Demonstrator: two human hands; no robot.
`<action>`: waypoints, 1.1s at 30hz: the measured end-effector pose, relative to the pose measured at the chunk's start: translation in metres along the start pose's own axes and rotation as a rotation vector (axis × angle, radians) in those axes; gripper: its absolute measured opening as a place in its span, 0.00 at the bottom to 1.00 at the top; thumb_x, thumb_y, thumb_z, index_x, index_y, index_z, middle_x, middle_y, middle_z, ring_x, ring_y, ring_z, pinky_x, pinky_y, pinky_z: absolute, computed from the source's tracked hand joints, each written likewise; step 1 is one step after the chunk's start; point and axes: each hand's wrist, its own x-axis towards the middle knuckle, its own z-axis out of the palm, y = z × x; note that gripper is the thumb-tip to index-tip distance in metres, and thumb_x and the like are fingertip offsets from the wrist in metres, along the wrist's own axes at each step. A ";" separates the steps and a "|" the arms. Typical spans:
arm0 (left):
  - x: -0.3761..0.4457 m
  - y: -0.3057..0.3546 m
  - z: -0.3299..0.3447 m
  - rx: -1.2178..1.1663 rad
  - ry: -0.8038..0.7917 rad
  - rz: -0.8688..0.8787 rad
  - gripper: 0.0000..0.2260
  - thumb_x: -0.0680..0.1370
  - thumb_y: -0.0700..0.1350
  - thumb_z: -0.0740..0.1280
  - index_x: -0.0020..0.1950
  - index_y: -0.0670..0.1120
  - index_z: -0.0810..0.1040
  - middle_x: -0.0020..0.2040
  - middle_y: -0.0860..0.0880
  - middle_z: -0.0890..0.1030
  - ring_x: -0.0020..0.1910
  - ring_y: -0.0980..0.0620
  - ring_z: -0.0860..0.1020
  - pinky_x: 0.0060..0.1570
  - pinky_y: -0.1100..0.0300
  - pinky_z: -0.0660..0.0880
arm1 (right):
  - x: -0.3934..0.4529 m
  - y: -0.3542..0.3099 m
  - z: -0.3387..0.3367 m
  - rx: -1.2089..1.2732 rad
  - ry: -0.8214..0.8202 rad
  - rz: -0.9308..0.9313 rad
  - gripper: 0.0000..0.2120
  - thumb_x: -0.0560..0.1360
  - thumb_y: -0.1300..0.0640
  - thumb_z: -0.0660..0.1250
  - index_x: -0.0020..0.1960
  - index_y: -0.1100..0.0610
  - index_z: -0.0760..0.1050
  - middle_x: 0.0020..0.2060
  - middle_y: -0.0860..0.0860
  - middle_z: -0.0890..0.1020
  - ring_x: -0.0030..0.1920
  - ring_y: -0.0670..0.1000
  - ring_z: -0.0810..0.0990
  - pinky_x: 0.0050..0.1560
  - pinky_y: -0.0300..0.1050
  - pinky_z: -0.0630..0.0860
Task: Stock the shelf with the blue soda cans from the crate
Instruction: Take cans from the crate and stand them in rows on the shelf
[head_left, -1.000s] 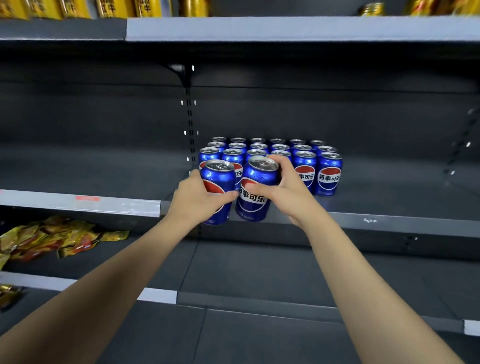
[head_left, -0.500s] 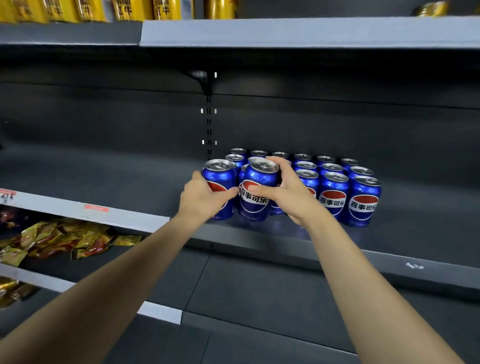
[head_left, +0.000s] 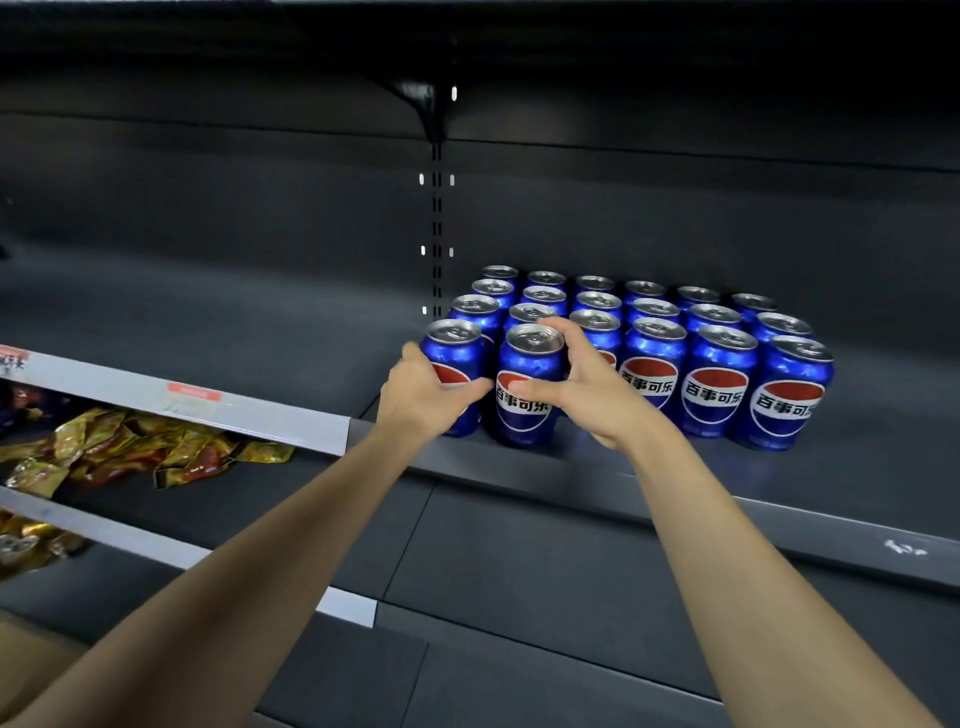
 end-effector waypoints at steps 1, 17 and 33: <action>0.001 -0.002 0.001 -0.002 0.001 -0.006 0.32 0.65 0.55 0.76 0.62 0.44 0.66 0.60 0.47 0.76 0.58 0.46 0.76 0.50 0.56 0.73 | 0.000 0.001 0.001 -0.006 -0.010 0.005 0.31 0.72 0.63 0.72 0.68 0.47 0.63 0.54 0.38 0.78 0.51 0.35 0.79 0.57 0.35 0.75; -0.007 -0.028 0.004 -0.066 -0.095 0.105 0.35 0.67 0.42 0.77 0.69 0.44 0.63 0.64 0.47 0.74 0.62 0.49 0.73 0.55 0.62 0.68 | -0.011 0.025 0.016 -0.259 0.204 0.120 0.50 0.59 0.45 0.80 0.72 0.53 0.55 0.69 0.49 0.66 0.68 0.49 0.67 0.68 0.52 0.68; -0.004 -0.041 0.003 0.008 -0.067 0.175 0.27 0.68 0.46 0.77 0.63 0.41 0.72 0.59 0.46 0.79 0.58 0.49 0.77 0.51 0.63 0.71 | -0.014 0.022 0.038 -0.319 0.289 0.183 0.29 0.67 0.55 0.78 0.62 0.56 0.68 0.59 0.49 0.77 0.53 0.45 0.73 0.51 0.39 0.69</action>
